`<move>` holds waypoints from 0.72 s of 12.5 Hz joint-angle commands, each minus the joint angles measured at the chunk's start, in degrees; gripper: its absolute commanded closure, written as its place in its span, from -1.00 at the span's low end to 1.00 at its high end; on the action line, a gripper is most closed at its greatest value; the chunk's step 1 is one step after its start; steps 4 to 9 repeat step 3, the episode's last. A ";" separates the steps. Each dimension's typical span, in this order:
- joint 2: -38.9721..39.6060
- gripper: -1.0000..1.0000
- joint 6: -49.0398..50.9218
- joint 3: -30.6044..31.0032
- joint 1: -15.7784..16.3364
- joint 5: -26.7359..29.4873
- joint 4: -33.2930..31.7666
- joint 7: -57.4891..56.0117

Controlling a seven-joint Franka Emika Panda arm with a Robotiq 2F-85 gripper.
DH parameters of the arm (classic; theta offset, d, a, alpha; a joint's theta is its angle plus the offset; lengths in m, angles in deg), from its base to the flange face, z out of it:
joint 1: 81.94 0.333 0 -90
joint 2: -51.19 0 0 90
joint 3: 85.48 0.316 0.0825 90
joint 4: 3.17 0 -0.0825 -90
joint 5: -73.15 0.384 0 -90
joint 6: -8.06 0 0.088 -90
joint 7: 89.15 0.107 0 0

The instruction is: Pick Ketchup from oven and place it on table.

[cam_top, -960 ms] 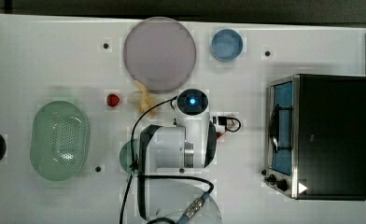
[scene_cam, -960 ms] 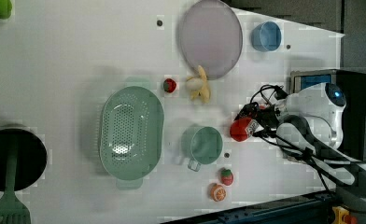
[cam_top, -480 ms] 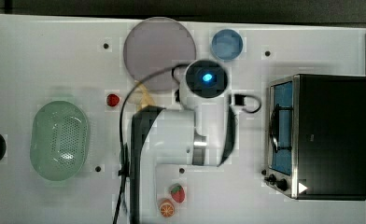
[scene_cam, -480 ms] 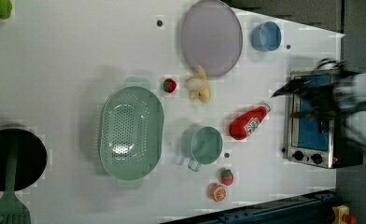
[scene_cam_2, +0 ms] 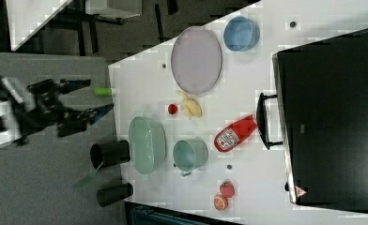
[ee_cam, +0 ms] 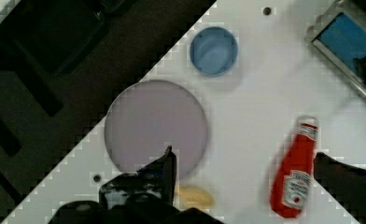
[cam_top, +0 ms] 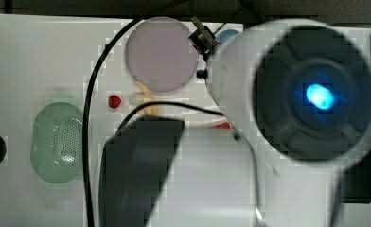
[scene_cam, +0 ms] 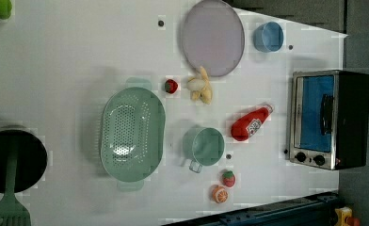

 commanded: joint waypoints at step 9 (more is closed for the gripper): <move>3.98 -1.00 17.85 0.66 0.02 -0.42 3.39 1.27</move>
